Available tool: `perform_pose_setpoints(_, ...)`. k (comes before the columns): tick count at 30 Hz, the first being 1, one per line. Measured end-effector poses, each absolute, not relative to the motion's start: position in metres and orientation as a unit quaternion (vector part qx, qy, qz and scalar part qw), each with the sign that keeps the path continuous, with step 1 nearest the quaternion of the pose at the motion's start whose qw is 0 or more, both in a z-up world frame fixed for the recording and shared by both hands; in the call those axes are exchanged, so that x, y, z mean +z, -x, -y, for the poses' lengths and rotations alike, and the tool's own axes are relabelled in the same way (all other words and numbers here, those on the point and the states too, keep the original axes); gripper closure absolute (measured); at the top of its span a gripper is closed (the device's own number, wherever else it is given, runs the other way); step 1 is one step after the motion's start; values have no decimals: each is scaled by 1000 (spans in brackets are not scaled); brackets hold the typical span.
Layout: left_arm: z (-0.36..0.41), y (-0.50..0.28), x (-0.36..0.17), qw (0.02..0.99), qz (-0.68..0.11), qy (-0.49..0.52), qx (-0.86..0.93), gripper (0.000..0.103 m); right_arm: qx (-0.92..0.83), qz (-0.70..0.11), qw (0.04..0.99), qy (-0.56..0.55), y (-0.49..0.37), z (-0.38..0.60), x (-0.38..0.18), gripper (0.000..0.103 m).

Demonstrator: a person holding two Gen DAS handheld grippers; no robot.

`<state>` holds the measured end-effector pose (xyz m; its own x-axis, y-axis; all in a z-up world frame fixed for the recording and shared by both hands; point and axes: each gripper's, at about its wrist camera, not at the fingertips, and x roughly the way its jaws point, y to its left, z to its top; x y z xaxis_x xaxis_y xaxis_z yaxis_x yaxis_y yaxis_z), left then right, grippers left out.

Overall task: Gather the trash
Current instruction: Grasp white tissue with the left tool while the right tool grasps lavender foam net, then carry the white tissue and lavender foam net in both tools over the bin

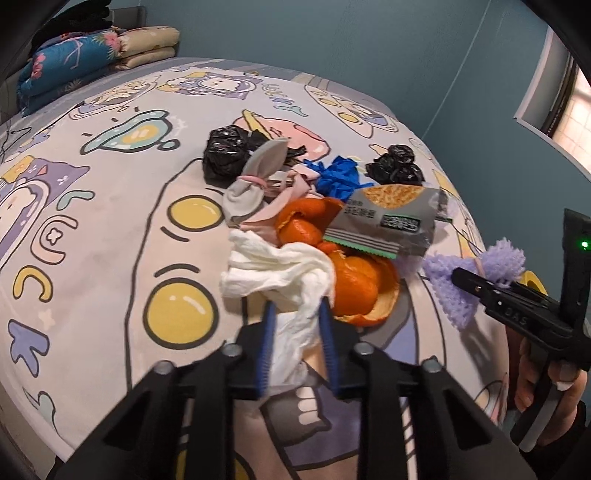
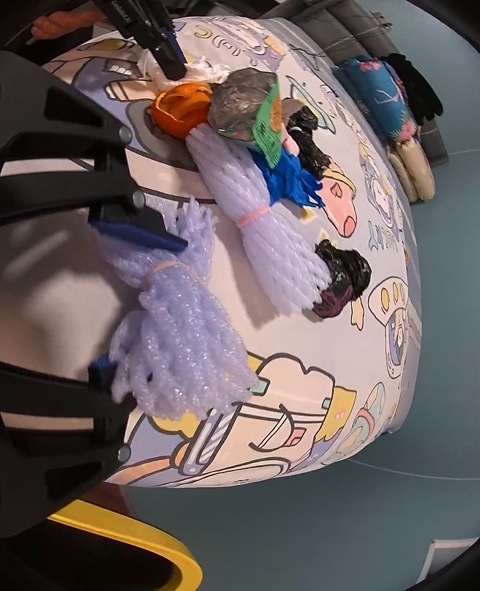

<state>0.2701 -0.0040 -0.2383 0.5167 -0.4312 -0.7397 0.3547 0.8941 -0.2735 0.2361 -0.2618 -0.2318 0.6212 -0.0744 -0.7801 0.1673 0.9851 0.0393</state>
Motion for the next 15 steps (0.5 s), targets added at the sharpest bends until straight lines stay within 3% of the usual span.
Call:
perform_pose_setpoints(6, 10, -263, -236, 874, -427, 22, -230, 90, -54, -429, 900, -53, -233, 255, -226, 77)
perform_pose_setpoints(15, 3, -248, -216, 880, -410, 31, -238, 93, -50, -390, 917, -67, -214, 257, -196, 79)
